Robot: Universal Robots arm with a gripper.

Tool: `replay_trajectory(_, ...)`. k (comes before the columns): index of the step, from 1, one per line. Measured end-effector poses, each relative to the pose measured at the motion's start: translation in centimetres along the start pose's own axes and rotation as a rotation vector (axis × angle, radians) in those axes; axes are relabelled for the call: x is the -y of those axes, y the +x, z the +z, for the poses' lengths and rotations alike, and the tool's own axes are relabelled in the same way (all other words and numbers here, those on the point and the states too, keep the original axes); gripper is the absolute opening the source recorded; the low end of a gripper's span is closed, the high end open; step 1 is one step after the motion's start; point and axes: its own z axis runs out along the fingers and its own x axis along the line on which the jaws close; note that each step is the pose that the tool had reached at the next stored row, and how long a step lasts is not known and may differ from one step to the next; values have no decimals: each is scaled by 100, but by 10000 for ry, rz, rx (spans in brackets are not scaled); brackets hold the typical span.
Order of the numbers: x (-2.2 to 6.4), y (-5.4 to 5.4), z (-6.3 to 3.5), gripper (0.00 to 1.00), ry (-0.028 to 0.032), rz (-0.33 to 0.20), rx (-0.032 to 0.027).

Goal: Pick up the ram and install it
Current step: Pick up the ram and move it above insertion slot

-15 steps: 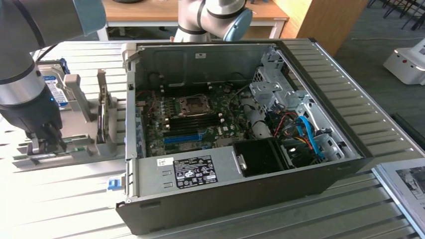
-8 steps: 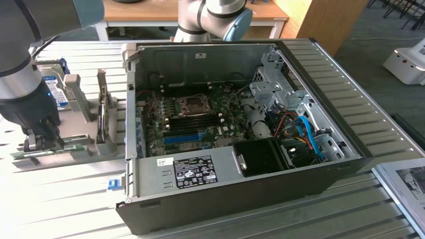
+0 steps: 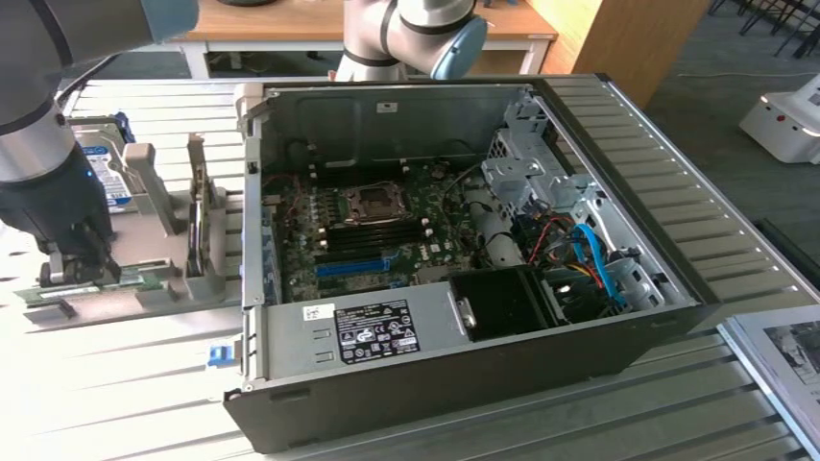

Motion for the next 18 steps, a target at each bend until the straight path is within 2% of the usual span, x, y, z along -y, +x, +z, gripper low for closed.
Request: replay_trajectory(18, -9, -6, -272, 11, 1, 0, 0)
